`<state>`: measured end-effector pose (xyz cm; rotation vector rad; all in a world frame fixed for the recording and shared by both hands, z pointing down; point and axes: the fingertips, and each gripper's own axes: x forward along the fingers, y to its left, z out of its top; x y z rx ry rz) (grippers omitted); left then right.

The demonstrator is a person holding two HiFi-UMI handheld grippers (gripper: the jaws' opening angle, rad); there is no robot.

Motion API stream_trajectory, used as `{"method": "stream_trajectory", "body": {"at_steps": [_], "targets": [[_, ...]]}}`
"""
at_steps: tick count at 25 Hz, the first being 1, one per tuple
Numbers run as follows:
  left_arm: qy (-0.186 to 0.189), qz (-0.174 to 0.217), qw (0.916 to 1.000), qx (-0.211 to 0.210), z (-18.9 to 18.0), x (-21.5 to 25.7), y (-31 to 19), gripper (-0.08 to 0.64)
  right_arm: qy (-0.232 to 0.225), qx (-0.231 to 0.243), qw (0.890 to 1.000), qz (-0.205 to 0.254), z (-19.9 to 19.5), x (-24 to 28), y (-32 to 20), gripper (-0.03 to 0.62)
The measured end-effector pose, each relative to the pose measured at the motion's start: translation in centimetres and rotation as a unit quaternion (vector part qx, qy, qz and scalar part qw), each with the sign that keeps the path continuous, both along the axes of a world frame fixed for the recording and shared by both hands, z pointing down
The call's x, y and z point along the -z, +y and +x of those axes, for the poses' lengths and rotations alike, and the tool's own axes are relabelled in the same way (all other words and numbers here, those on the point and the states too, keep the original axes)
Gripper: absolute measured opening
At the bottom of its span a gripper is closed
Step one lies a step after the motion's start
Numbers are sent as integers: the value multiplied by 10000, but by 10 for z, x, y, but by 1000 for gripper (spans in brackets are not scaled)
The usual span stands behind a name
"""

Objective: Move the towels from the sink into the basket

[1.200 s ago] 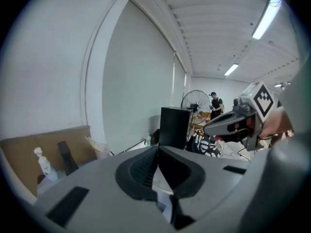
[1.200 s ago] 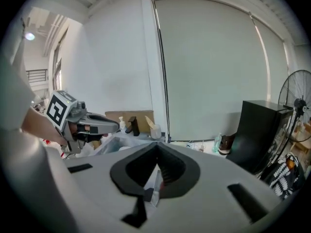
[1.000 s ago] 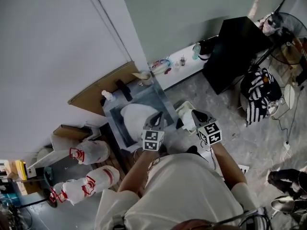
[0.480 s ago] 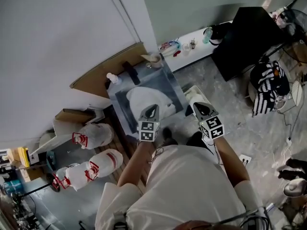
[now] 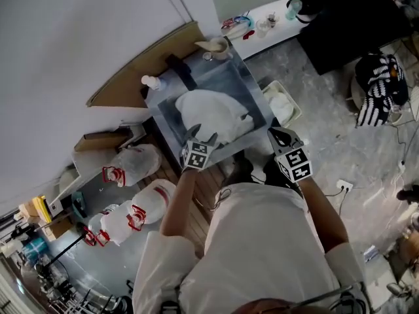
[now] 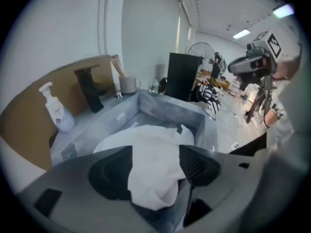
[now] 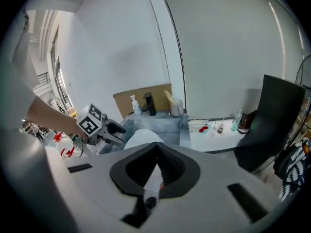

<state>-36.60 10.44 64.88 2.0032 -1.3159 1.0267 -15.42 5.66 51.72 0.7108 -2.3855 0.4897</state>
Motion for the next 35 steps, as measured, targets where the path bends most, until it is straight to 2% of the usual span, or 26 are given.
{"method": "stream_trajectory", "body": {"at_steps": [2, 5, 8, 13, 15, 17, 19, 22, 27, 31, 33, 35], "targets": [[-121, -440, 9976, -514, 0, -25, 9, 306, 35, -27, 9999, -116, -5, -10, 5, -5], [-413, -745, 9871, -1353, -2, -59, 16, 331, 90, -67, 9996, -255, -13, -23, 9, -5], [-556, -910, 9738, -2007, -4, -89, 17, 357, 129, -158, 9990, -387, -19, -35, 11, -5], [-588, -1014, 9497, -2904, 9, -124, 10, 404, 157, -432, 9972, -590, -18, -52, 11, -5], [-849, -970, 9401, -3156, 9, -141, 5, 418, 129, -570, 9958, -698, -15, -56, 13, -5], [-1189, -802, 9358, -3220, 5, -155, -5, 437, 133, -661, 9946, -795, -11, -62, 16, -5], [-1272, -769, 9359, -3193, 4, -165, -14, 458, 172, -715, 9935, -867, -7, -69, 18, -5], [-1125, -947, 9344, -3245, 4, -175, -23, 479, 174, -823, 9917, -972, -5, -77, 21, -5], [-519, -1407, 9342, -3238, 4, -186, -28, 485, 110, -932, 9900, -1057, -12, -85, 27, -5], [-460, -1392, 9372, -3163, 5, -185, -30, 480, 76, -961, 9894, -1090, -17, -88, 30, -5], [-461, -1391, 9384, -3130, 6, -184, -27, 456, 51, -960, 9893, -1095, -18, -87, 32, -5], [-432, -1417, 9400, -3075, 6, -181, -23, 399, 30, -978, 9893, -1082, -16, -85, 32, -5]]}}
